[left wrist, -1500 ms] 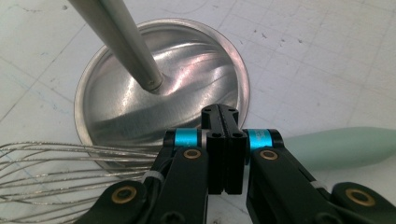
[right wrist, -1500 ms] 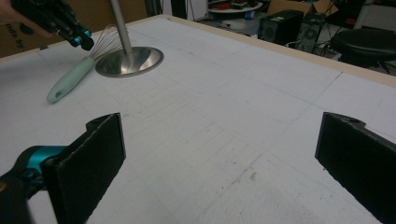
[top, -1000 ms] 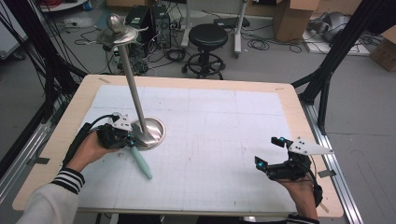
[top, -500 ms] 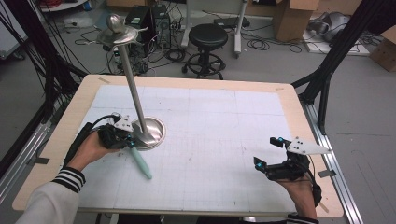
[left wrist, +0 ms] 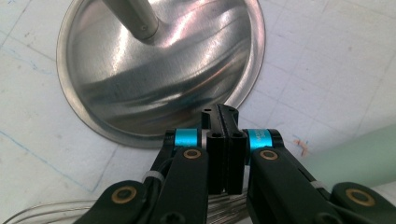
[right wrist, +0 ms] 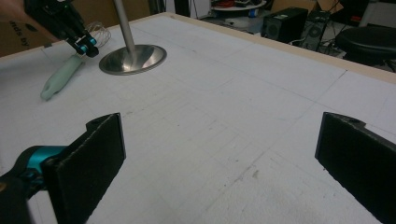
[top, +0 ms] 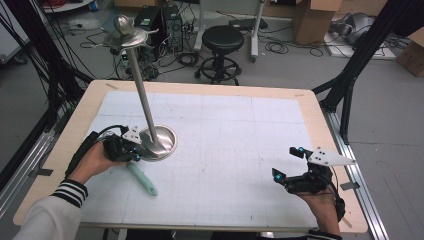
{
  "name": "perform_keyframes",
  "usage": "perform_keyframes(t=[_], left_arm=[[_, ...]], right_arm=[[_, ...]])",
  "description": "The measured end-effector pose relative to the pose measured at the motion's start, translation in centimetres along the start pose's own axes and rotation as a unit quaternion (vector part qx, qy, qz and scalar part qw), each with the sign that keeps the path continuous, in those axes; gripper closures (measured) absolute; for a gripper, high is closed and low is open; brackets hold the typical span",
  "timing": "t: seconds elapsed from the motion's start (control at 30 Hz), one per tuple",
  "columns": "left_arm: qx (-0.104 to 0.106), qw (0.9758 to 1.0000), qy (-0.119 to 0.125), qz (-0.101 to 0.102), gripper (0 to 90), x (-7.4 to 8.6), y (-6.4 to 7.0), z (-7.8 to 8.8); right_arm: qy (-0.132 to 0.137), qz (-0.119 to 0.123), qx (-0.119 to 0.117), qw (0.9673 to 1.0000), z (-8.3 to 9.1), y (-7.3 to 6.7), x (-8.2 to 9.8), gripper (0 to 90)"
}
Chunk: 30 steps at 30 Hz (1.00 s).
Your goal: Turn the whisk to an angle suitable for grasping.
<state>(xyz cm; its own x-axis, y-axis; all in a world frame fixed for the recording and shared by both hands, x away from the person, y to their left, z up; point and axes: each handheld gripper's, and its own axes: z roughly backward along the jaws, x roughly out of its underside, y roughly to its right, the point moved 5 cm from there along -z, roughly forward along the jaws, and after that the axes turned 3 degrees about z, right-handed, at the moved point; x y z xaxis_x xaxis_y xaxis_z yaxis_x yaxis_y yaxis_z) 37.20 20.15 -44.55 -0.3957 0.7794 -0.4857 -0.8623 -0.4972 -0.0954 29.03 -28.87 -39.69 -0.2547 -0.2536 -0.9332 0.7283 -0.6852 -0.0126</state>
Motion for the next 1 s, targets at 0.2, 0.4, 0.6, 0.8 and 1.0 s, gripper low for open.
perform_keyframes(t=[0.2, 0.4, 0.6, 0.8, 1.0], left_arm=[[0.003, 0.9999, -0.009, -0.005, 89.7, 0.3, 0.3, 0.4], [0.007, 0.9998, -0.007, -0.016, 89.7, 0.3, 0.6, 0.7], [0.01, 0.9996, -0.008, -0.025, 89.8, 0.4, 0.9, 1.1], [0.01, 0.9991, -0.008, -0.041, 89.8, 0.4, 1.1, 1.9], [0.009, 0.9984, 0.0, -0.055, 89.7, 0.6, 1.2, 2.8]], right_arm=[[0.001, 0.0, 0.0, 1.0, 0.0, 0.0, -0.1, 0.7], [0.001, 0.001, -0.001, 1.0, 0.0, 0.0, -0.1, 0.6], [0.0, 0.001, 0.0, 1.0, 0.1, 0.0, -0.1, 0.6], [0.0, 0.001, 0.0, 1.0, 0.1, 0.0, -0.1, 0.6], [0.0, 0.001, -0.001, 1.0, 0.1, 0.0, 0.0, 0.6]])
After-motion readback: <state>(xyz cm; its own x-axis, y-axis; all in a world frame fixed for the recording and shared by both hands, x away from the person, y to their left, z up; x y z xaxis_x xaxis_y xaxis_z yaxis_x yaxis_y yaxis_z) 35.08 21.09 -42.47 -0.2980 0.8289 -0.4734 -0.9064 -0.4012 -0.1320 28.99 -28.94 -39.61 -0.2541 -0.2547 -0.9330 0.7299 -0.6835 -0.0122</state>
